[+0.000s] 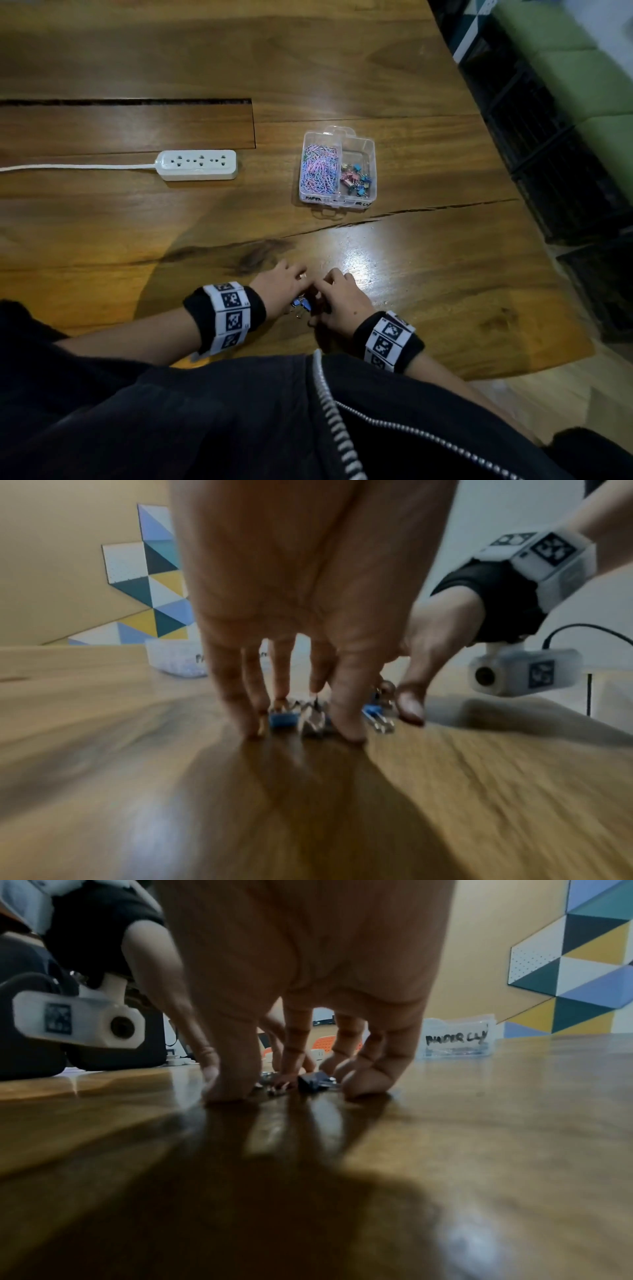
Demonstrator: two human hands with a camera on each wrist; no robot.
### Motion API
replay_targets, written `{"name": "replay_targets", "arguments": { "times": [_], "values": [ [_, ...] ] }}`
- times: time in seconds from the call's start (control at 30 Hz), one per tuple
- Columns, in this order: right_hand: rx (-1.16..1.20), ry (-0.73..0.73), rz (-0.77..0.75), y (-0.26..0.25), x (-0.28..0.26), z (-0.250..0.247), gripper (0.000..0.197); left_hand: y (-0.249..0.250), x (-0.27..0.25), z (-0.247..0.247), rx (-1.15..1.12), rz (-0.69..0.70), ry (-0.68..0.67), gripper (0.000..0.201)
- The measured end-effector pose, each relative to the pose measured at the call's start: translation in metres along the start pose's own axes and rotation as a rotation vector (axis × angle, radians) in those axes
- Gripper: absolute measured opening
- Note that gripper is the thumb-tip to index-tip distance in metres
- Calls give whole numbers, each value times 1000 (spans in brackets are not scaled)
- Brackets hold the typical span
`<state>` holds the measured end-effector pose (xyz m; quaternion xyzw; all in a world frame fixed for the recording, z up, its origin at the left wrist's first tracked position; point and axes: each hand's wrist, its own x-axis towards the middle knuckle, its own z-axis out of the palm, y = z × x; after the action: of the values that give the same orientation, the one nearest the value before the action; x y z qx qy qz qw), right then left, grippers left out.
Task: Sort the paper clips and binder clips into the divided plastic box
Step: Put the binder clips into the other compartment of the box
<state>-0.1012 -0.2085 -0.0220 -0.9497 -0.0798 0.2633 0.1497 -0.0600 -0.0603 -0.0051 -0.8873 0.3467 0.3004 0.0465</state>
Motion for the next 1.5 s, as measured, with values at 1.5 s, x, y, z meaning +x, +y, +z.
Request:
{"name": "replay_targets", "arguments": {
  "times": [1.5],
  "values": [
    [-11, 7, -205, -3, -1, 11, 53, -5, -4, 4, -432, -138, 49, 24]
  ]
}}
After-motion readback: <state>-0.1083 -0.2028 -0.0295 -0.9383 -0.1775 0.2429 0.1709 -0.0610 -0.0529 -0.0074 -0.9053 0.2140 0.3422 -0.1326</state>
